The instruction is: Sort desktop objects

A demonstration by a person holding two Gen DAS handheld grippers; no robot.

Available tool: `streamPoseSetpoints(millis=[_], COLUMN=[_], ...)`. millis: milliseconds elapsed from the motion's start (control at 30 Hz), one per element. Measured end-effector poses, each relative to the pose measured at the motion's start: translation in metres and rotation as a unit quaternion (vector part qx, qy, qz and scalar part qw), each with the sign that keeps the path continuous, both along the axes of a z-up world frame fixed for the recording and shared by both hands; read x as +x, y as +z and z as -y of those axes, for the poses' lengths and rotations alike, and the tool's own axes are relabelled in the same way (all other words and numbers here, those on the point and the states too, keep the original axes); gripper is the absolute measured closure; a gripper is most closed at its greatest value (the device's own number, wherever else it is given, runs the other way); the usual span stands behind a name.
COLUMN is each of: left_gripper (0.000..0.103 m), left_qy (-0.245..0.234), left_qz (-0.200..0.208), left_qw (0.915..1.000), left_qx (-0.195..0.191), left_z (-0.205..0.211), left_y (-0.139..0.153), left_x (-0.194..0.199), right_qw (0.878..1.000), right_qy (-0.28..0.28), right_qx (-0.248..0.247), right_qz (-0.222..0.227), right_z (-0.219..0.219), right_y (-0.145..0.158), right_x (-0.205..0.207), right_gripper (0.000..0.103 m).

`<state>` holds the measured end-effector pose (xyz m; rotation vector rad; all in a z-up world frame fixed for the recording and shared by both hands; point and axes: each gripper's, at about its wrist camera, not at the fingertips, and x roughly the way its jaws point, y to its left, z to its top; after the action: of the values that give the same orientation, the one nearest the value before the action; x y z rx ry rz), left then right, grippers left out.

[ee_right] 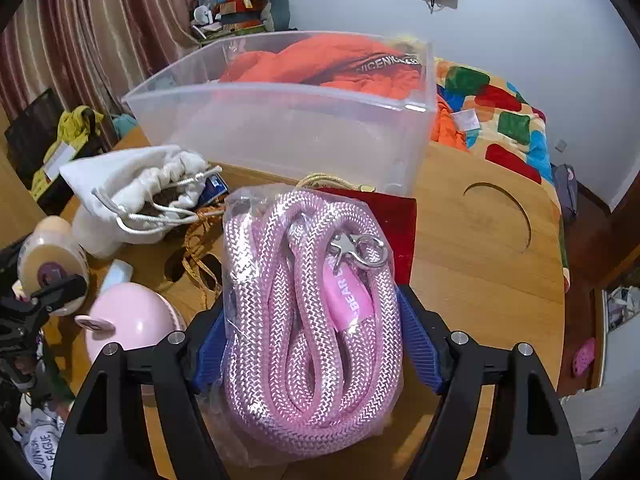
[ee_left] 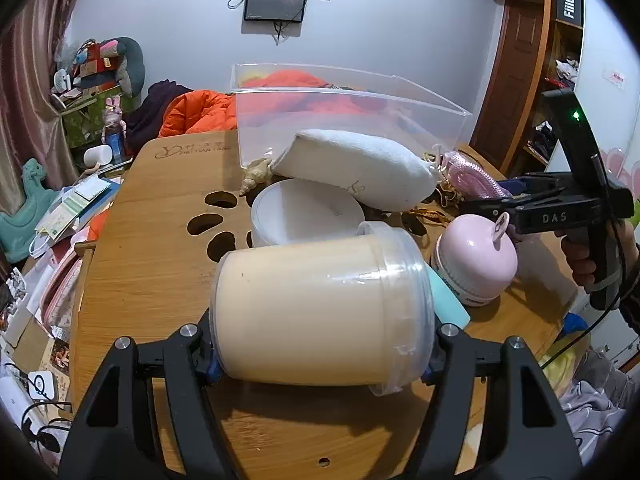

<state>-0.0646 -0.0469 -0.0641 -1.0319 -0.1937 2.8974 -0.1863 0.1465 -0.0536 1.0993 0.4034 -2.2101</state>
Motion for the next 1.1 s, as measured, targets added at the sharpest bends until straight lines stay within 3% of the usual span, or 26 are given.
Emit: streamPoseSetpoints(millis=[300,433,600,1100], left_gripper=[0.035,0.035,0.035,0.035], left_qy=[0.014,0.017,0.019,0.022], left_qz=[-0.004,-0.015,-0.032,-0.100], left_qw=[0.9998,0.9997,0.9992,0.9944], left_qx=[-0.011,-0.013,-0.017,-0.027], left_z=[-0.003,-0.004,-0.004,0.007], left_y=[0.001,0.006,0.020,0.078], left_x=[0.003,0.007,0.012,0.023], right_qw=[1.000,1.000,1.000,0.994], right_qy=[0.000,-0.004,-0.004,0.008], right_qx=[-0.001,-0.005,-0.019,-0.033], right_qz=[-0.012,-0.014,-0.019,-0.100], right_z=[-0.002,-0.005,-0.011,-0.020], right_y=[0.009,0.015,0.024,0.075], right_x=[0.008,0.011,0.018,0.057], right_gripper=[0.053,0.057,0.058,0.058])
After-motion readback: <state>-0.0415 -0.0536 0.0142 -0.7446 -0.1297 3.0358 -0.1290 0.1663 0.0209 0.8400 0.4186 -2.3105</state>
